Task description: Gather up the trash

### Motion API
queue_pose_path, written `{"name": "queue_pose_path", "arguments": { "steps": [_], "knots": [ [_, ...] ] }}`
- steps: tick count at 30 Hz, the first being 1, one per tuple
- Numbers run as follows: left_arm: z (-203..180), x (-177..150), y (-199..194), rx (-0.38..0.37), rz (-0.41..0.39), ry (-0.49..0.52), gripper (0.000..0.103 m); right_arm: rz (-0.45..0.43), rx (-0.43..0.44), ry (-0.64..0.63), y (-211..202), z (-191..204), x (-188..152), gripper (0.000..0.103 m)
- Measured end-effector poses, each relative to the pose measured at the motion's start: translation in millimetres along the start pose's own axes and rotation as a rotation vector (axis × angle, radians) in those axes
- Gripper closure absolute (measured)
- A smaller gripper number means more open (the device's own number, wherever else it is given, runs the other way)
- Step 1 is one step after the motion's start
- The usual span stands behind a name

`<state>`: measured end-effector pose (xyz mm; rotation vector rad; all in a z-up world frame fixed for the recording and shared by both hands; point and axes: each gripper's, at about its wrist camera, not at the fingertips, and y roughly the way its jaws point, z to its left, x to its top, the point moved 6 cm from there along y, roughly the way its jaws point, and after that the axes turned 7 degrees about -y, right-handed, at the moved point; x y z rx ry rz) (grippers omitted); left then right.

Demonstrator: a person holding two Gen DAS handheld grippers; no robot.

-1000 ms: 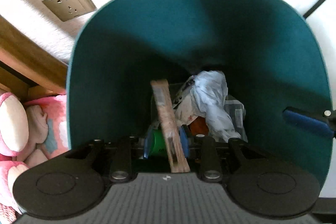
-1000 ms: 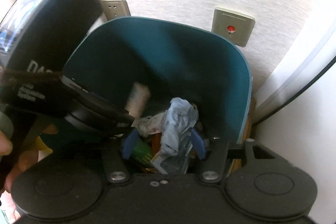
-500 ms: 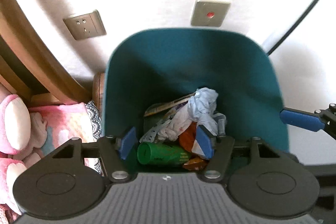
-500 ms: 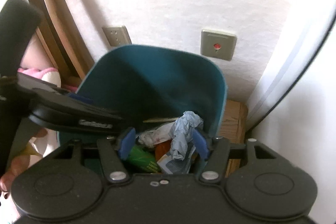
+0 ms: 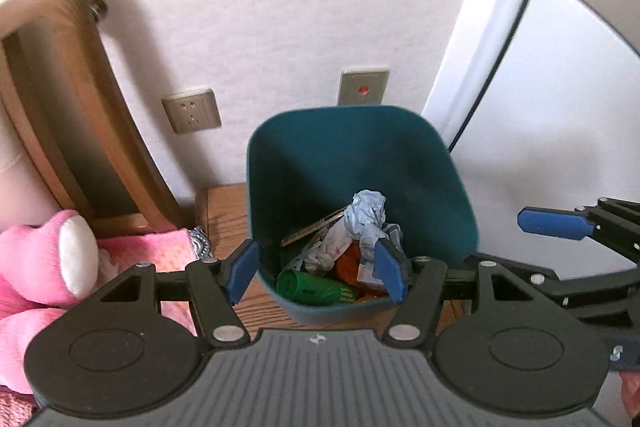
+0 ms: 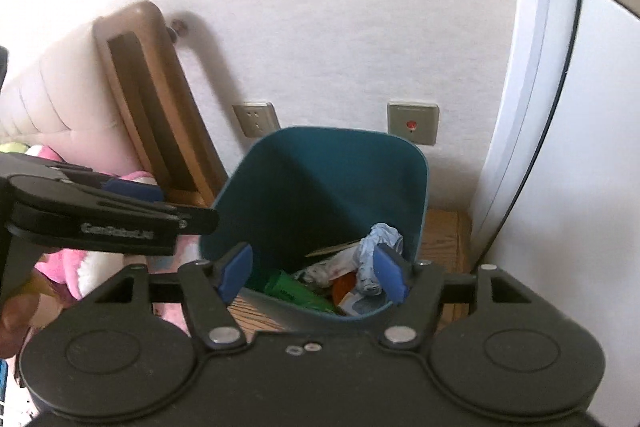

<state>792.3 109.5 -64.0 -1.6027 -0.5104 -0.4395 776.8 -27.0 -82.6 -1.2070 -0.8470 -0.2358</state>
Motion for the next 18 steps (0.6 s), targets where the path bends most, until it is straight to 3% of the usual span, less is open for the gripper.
{"name": "queue_pose_path", "arguments": {
  "steps": [3, 10, 18],
  "knots": [
    [2.3, -11.1, -23.7, 0.000, -0.035, 0.011, 0.039, -0.043, 0.002, 0.017, -17.0, 5.9, -5.2, 0.031],
    [6.9, -35.5, -77.8, -0.022, -0.137, 0.023, 0.023, -0.140, 0.015, -0.010, -60.2, 25.1, -12.8, 0.024],
    [8.3, -57.4, -115.1, -0.055, -0.180, 0.011, 0.021, -0.225, 0.035, -0.058, -97.9, 48.9, -18.3, 0.019]
  ]
}}
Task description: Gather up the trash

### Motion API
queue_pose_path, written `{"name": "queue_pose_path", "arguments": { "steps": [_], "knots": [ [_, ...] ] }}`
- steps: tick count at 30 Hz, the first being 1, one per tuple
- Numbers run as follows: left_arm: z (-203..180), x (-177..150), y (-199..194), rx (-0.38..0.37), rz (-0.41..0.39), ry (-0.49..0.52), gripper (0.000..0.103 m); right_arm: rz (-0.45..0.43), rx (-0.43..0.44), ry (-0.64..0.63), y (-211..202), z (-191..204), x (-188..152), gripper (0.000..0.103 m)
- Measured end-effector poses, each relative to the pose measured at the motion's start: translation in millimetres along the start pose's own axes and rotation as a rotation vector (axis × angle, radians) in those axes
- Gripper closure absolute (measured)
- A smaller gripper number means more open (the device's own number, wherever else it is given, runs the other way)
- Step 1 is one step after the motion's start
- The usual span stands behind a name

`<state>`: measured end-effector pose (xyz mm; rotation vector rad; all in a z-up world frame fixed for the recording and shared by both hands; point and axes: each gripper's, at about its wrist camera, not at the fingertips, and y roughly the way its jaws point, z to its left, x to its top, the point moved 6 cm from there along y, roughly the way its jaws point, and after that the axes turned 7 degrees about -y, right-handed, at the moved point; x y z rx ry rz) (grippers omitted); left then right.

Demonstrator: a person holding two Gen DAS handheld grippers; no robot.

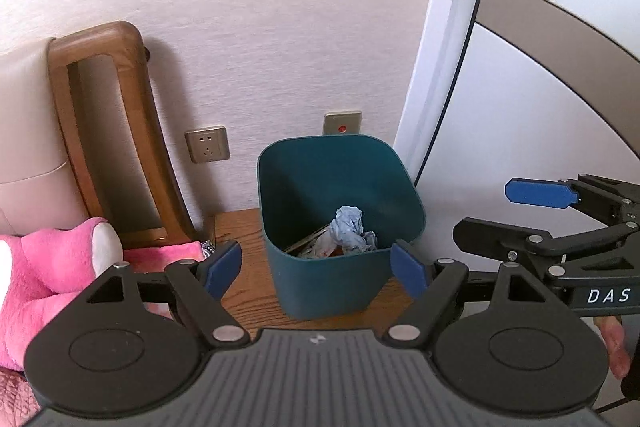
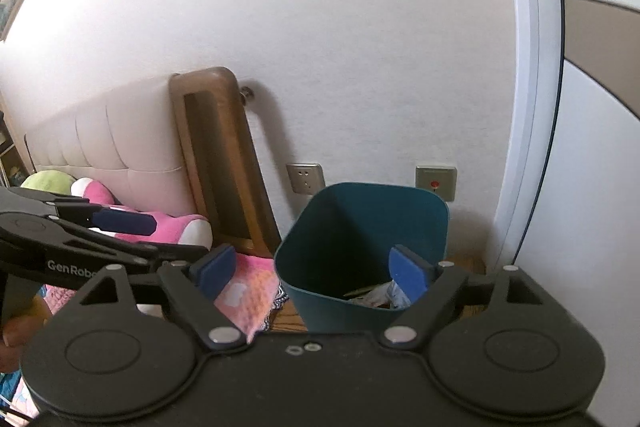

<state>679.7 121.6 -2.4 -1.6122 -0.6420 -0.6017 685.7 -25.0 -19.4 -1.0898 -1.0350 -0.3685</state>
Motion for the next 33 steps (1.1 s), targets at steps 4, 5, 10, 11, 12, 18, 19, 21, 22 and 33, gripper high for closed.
{"name": "queue_pose_path", "arguments": {
  "steps": [4, 5, 10, 11, 12, 18, 19, 21, 22, 33],
  "knots": [
    [2.2, -8.8, -14.2, 0.002, -0.013, -0.006, 0.014, -0.022, -0.006, -0.024, -12.6, 12.8, -1.4, 0.015],
    [2.7, -11.0, -16.4, 0.001, -0.015, -0.006, 0.008, -0.026, -0.010, -0.029, -15.1, 16.2, -2.3, 0.014],
    [10.9, -19.8, -28.9, 0.010, -0.037, -0.028, 0.003, -0.033, -0.025, -0.034, -23.2, 26.3, -7.1, 0.006],
    [12.9, -21.6, -31.0, 0.011, -0.040, -0.033, 0.003, -0.038, -0.027, -0.036, -24.7, 27.9, -8.0, 0.004],
    [14.1, -22.8, -32.8, 0.012, -0.043, -0.035, 0.003, -0.041, -0.028, -0.037, -26.0, 29.7, -9.1, 0.004],
    [18.0, -31.0, -46.5, 0.014, -0.073, -0.031, 0.003, -0.069, -0.036, 0.004, -33.3, 34.1, -14.7, 0.000],
    [18.4, -32.1, -48.8, 0.014, -0.078, -0.031, 0.003, -0.071, -0.043, 0.008, -34.2, 34.2, -15.6, 0.000],
    [19.6, -34.0, -52.4, 0.014, -0.083, -0.033, 0.003, -0.074, -0.058, 0.014, -36.3, 34.3, -16.4, 0.000],
    [20.3, -35.2, -54.0, 0.016, -0.084, -0.035, 0.003, -0.079, -0.067, 0.020, -38.1, 34.5, -17.2, 0.000],
    [21.3, -41.6, -63.9, 0.010, -0.086, -0.056, 0.003, -0.100, -0.079, 0.030, -48.7, 39.0, -20.8, 0.000]
  ]
}}
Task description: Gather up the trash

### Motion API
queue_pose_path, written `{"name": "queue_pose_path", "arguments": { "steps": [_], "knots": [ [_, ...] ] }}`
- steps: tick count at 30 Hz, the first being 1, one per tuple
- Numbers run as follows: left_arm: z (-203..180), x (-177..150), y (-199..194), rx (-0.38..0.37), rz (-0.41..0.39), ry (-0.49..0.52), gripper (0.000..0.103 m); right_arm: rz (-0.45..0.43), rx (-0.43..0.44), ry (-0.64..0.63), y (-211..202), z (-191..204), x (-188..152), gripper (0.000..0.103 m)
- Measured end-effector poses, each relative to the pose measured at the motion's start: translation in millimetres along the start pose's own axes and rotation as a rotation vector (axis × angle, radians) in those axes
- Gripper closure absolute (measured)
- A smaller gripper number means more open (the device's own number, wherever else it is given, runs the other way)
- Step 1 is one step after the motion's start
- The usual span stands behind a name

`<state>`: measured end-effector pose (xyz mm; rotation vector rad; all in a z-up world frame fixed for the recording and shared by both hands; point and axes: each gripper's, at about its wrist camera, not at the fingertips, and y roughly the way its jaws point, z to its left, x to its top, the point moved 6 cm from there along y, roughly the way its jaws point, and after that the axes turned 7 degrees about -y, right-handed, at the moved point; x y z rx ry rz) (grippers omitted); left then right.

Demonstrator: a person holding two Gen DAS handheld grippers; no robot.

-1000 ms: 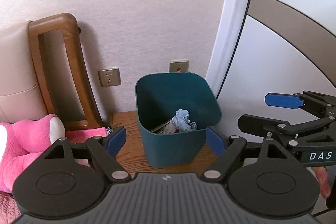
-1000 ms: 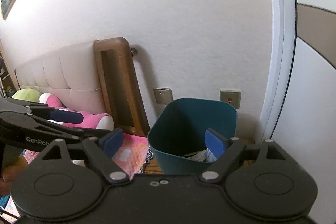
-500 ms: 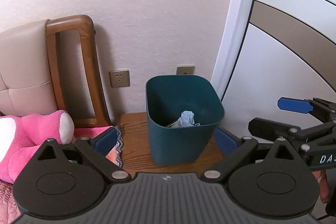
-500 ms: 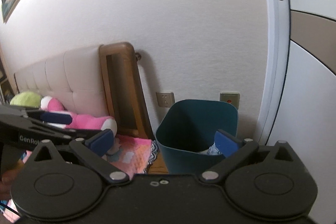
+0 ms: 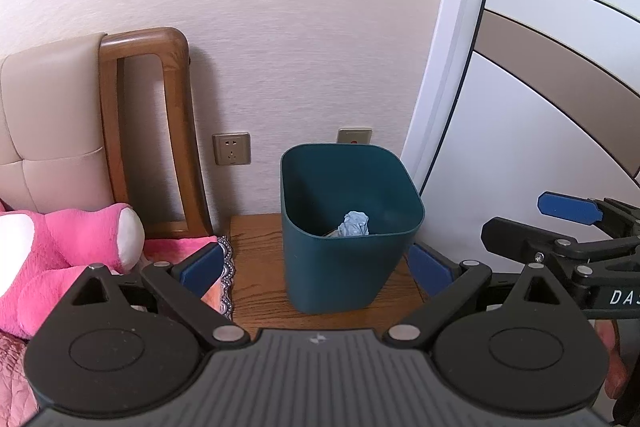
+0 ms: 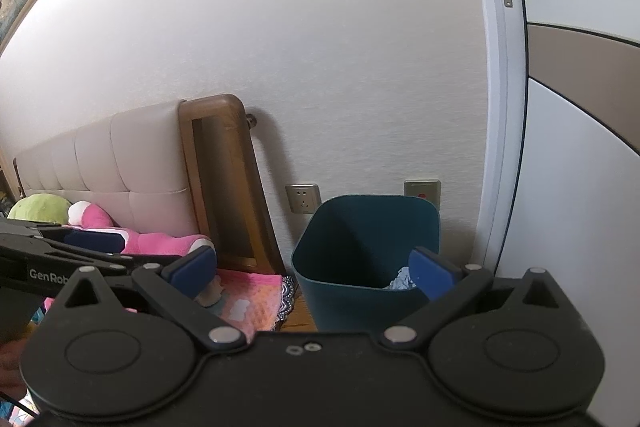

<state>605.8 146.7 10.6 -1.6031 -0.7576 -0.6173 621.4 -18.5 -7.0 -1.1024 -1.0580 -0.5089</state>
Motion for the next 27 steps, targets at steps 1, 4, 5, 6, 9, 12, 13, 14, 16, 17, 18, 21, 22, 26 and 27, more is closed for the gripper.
{"name": "queue_pose_path", "arguments": {
  "steps": [1, 4, 5, 6, 9, 12, 13, 14, 16, 17, 18, 21, 22, 26, 27],
  "knots": [
    [0.1, 0.1, -0.3, -0.001, 0.000, 0.000, 0.003, 0.000, 0.002, 0.001, -0.7, 0.3, -0.2, 0.000],
    [0.0, 0.4, -1.1, 0.001, -0.003, 0.000, 0.003, -0.001, 0.001, 0.002, -1.6, 0.1, -0.8, 0.000],
    [0.3, 0.3, -1.5, -0.002, -0.004, 0.001, 0.003, -0.001, 0.002, -0.001, -1.6, 0.9, -0.9, 0.000],
    [0.6, 0.0, -1.9, -0.003, -0.004, 0.002, 0.003, -0.001, 0.003, -0.002, -1.4, 0.5, -0.6, 0.000],
    [1.5, -1.1, -2.7, -0.008, -0.005, 0.002, 0.003, -0.003, 0.004, -0.003, -1.5, 0.7, -0.5, 0.000],
    [2.0, -2.1, -3.7, -0.009, -0.005, 0.004, 0.003, -0.005, 0.003, -0.002, -1.9, -0.4, -0.4, 0.000],
    [1.9, -2.2, -3.9, -0.012, -0.005, 0.005, 0.003, -0.007, 0.005, -0.002, -2.3, -0.8, -0.5, 0.000],
    [1.6, -2.1, -4.1, -0.012, -0.006, 0.008, 0.003, -0.006, 0.007, -0.004, -2.4, -0.7, -0.5, 0.000],
    [1.6, -2.8, -5.3, -0.009, -0.010, 0.012, 0.003, -0.006, 0.012, -0.008, -2.9, -0.9, -0.7, 0.000],
    [2.0, -2.8, -5.8, -0.011, -0.011, 0.011, 0.003, -0.007, 0.012, -0.008, -3.3, -0.6, -0.8, 0.000],
    [1.6, -2.7, -6.0, -0.012, -0.011, 0.011, 0.003, -0.007, 0.015, -0.008, -3.6, -0.4, -1.0, 0.000],
    [1.8, -2.5, -7.3, -0.013, -0.015, 0.012, 0.003, -0.006, 0.015, -0.009, -4.0, -0.4, -1.9, 0.000],
    [1.9, -2.4, -7.8, -0.014, -0.016, 0.012, 0.003, -0.006, 0.015, -0.008, -4.0, -1.0, -2.0, 0.000],
    [2.7, -2.7, -9.8, -0.014, -0.022, 0.012, 0.003, -0.007, 0.018, -0.011, -4.7, -1.8, -2.0, 0.000],
    [2.7, -2.7, -10.3, -0.014, -0.023, 0.012, 0.003, -0.007, 0.018, -0.010, -4.5, -1.8, -1.9, 0.000]
  ]
}}
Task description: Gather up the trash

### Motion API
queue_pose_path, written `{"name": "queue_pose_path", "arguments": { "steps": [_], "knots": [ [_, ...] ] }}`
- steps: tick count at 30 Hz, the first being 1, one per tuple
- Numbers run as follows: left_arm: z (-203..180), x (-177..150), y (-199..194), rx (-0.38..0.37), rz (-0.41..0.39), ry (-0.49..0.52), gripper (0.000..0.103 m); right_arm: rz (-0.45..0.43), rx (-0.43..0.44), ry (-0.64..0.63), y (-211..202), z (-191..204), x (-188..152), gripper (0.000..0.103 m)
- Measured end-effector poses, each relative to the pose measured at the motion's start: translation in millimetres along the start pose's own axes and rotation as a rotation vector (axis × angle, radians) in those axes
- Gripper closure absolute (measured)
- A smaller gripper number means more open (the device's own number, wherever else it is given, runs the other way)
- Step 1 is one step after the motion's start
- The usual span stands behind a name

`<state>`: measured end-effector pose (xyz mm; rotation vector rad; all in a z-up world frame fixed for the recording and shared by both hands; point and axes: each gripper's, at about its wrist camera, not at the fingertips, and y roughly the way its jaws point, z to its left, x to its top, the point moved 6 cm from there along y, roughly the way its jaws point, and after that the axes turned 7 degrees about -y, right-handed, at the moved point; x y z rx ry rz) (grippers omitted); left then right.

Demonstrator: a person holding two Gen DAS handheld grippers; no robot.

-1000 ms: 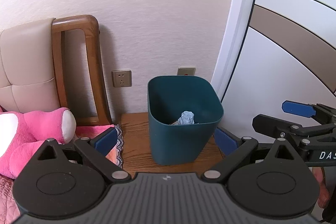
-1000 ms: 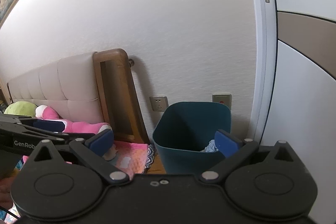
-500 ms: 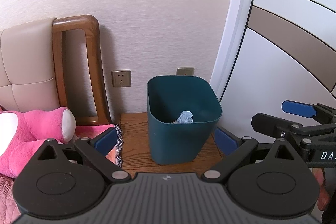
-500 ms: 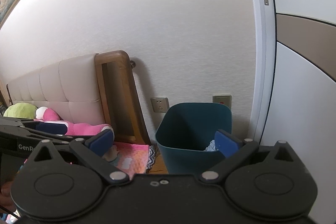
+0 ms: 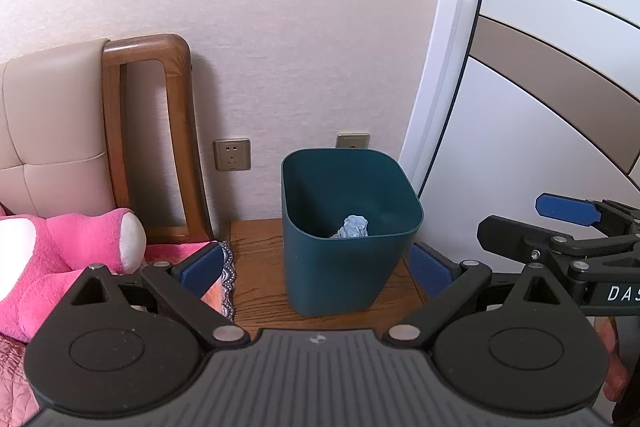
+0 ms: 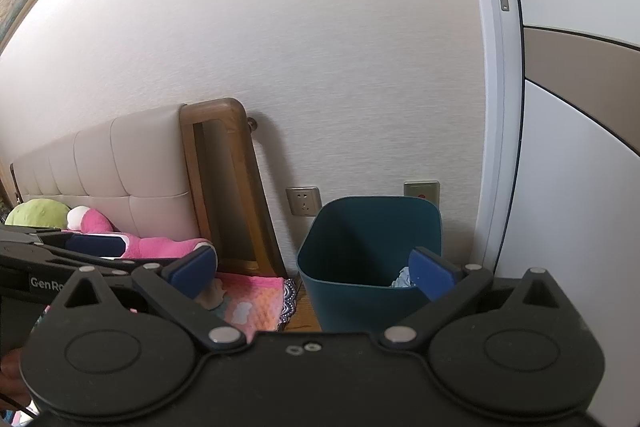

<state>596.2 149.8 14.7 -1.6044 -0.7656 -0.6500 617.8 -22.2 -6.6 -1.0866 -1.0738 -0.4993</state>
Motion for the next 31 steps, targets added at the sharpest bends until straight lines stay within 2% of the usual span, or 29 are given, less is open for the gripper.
{"name": "queue_pose_path", "arguments": {
  "steps": [15, 31],
  "knots": [
    [-2.6, -0.2, -5.2, -0.010, -0.015, 0.011, 0.003, 0.000, -0.005, 0.002, -4.3, -1.1, 0.1, 0.000],
    [2.1, -0.5, 0.6, -0.014, 0.004, 0.002, 0.003, 0.016, 0.001, 0.009, 3.1, 1.4, -0.9, 0.000]
  ]
}}
